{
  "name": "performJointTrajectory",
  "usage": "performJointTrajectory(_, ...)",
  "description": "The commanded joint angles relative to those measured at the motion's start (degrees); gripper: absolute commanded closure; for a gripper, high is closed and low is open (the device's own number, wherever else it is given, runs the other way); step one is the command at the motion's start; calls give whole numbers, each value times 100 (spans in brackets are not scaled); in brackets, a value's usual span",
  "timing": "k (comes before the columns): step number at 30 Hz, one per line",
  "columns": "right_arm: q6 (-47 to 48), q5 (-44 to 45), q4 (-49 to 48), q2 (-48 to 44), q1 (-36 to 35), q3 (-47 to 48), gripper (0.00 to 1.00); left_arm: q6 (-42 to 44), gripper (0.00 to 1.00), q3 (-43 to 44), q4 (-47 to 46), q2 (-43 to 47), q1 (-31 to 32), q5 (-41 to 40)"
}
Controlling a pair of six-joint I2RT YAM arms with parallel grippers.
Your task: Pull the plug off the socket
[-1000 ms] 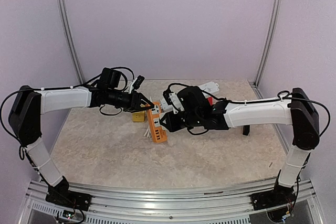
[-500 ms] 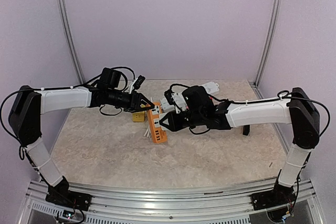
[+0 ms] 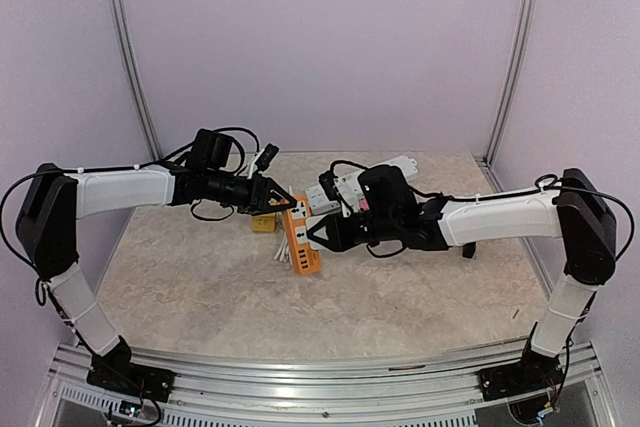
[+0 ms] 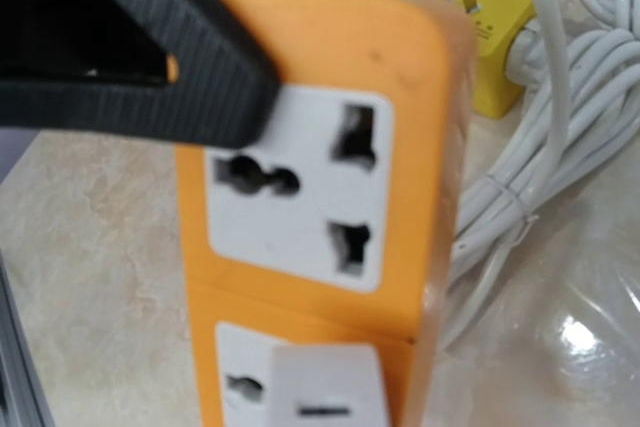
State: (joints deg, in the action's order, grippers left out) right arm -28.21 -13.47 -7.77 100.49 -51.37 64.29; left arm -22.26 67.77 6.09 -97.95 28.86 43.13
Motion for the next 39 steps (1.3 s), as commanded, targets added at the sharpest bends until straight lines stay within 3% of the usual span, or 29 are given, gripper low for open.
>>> performJointTrajectory(1, -3, -300, -465, -418, 61, -70, 100, 106, 84, 101, 132, 84, -118, -247)
performJointTrajectory(19, 107, -349, -520, -611, 70, -145, 100, 196, 84, 211, 384, 13, -119, -489)
performJointTrajectory(33, 322, -265, -188, -466, 71, 56, 100, 997, 84, 494, 942, 26, 414, -1047)
performJointTrajectory(39, 307, -162, -214, -590, 67, -32, 100, 832, 84, 489, 864, -13, 279, -868)
